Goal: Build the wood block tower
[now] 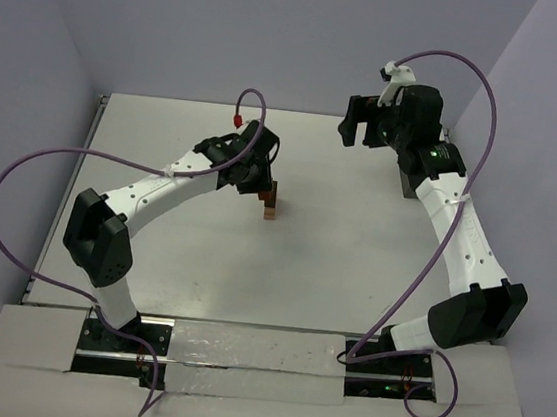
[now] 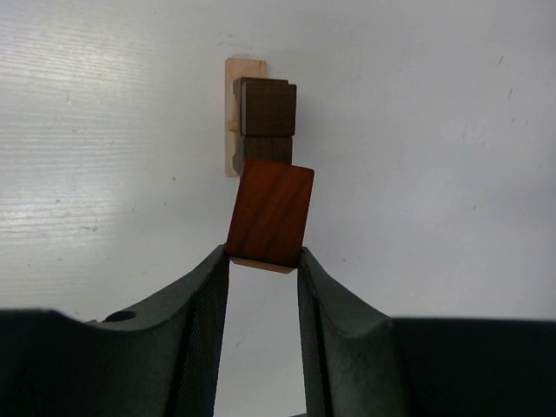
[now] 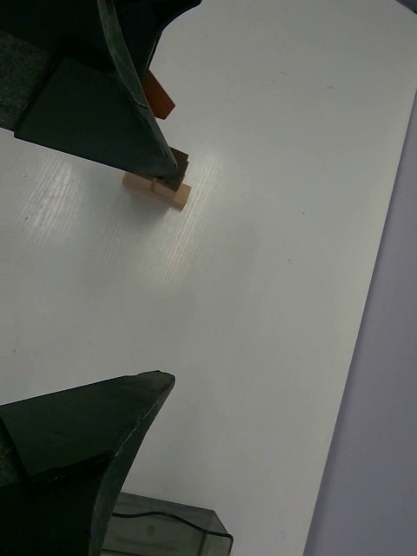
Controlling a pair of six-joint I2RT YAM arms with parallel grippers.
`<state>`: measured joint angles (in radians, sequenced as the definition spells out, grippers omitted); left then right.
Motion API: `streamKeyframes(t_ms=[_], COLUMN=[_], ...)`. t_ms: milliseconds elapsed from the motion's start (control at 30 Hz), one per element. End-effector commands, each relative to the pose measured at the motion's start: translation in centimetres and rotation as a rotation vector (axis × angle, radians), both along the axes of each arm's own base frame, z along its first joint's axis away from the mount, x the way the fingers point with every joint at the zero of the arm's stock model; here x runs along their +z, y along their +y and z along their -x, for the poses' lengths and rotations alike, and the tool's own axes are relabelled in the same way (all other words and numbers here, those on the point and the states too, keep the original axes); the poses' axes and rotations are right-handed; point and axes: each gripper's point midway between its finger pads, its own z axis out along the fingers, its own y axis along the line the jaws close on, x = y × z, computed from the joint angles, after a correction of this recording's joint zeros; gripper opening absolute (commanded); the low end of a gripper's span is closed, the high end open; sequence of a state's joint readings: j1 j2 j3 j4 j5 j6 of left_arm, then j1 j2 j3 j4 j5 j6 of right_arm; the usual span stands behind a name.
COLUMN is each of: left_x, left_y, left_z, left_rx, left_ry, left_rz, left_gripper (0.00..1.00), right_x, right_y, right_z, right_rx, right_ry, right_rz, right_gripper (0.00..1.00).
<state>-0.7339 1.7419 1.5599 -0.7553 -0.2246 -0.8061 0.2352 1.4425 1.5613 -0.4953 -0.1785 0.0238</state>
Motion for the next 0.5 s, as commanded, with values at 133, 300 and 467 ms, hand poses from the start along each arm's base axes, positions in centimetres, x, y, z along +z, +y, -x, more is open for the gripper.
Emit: streamKeyframes(t_ms=[133, 300, 467], left_x=[0.3, -0.1, -0.5], left_y=[-0.8, -1.0, -1.3], left_z=[-1.8, -2.4, -3.0], left_rx=[0.059, 0.057, 0.051], left_ry=[-0.048, -0.053, -0.055], left_rz=[-0.041, -0.067, -0.082], left_gripper=[0.0, 0.0, 0.0], right_x=[0.6, 0.6, 0.4], right_y=[-0.5, -0.3, -0.2], right_z=[0.2, 0.2, 0.3], right_rx=[-0.011, -0.005, 0.005], right_ry=[-0.041, -0.04, -0.035], right_rz=[0.007, 0.006, 0.002], right_gripper=[1.0, 1.0, 1.0])
